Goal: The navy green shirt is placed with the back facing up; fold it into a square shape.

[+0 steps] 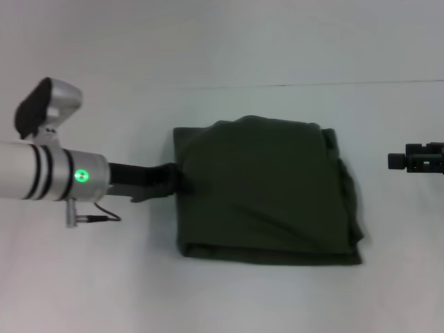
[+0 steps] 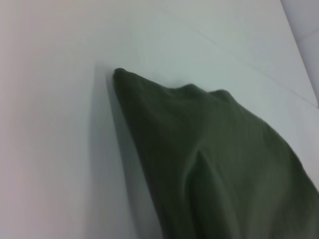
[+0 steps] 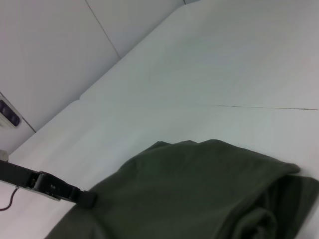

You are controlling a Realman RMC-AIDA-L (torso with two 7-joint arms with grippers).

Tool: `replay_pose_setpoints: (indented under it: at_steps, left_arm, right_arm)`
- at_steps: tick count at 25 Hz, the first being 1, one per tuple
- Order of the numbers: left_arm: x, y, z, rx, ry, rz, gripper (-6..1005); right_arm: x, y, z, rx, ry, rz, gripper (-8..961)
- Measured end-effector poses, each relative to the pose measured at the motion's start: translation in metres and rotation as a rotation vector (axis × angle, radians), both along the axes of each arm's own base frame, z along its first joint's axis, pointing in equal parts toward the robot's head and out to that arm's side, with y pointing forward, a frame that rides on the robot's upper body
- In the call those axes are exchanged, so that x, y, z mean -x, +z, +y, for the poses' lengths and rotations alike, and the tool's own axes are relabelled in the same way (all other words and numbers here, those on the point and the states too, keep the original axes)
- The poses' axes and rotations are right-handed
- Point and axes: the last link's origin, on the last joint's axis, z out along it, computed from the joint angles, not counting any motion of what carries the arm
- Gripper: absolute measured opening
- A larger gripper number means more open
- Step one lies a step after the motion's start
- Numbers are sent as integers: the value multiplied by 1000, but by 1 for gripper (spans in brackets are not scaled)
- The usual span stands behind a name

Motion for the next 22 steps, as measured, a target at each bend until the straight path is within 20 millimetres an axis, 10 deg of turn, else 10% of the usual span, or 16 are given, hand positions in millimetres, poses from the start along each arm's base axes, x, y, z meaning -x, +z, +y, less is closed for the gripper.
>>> replay_pose_setpoints:
  at_steps: [22]
  left_arm:
    - [27, 40, -15, 46, 25, 5, 92]
  right_arm:
    - [5, -7, 3, 15, -9, 17, 901]
